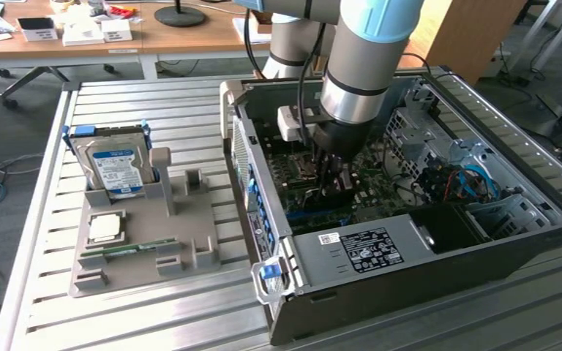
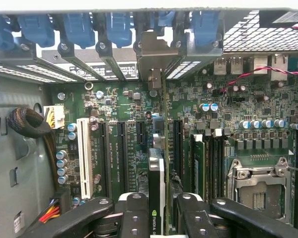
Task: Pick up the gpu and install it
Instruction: 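Insert the gpu into the slot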
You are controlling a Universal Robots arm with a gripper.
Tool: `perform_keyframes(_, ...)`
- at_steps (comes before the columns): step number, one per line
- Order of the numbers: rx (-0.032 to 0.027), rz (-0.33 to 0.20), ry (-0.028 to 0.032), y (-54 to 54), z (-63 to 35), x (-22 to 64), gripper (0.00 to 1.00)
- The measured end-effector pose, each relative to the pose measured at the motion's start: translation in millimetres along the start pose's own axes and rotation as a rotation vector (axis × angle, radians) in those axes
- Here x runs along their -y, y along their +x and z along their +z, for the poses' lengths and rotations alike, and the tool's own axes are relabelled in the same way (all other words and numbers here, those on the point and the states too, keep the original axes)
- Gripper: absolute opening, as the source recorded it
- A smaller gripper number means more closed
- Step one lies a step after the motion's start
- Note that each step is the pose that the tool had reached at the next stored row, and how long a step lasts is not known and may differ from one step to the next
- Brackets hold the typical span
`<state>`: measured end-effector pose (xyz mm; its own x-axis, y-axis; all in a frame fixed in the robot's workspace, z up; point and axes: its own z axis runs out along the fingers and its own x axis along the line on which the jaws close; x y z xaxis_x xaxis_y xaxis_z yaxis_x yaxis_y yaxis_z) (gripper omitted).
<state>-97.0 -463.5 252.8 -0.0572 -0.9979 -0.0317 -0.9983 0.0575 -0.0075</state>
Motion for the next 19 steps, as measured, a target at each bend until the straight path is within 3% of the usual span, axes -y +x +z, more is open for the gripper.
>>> perform_keyframes(19, -0.0002, 0.008, 0.0004, 0.1, 0.7, -0.2, 0.26)
